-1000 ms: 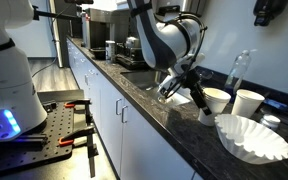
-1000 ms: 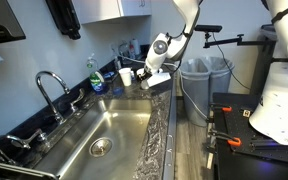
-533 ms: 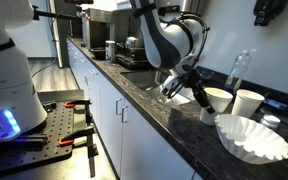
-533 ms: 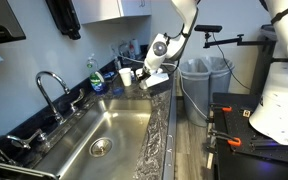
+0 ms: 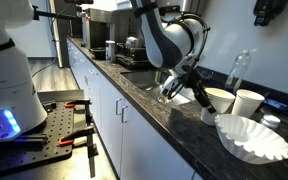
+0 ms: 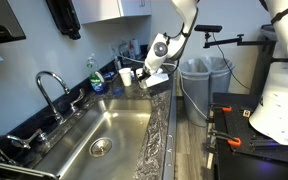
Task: Stack the paper cups
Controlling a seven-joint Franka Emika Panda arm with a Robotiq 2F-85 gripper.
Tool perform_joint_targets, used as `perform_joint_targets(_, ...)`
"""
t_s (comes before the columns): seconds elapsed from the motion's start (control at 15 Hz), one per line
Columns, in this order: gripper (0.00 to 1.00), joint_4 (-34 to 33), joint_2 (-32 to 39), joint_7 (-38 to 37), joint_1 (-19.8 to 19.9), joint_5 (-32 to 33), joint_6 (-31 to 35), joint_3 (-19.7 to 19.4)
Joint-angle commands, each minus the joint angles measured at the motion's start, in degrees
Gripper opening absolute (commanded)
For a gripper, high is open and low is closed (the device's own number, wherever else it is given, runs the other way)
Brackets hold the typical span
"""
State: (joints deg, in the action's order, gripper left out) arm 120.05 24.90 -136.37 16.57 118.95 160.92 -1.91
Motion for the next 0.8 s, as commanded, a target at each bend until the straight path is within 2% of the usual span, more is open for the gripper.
perform_joint_targets(0.0, 0.37, 3.82, -3.95, -2.08, 0.21, 1.58, -0.29, 0.05)
perform_joint_targets(0.73, 0.37, 11.01, -11.15, -1.74, 0.18, 4.38, 2.00, 0.90)
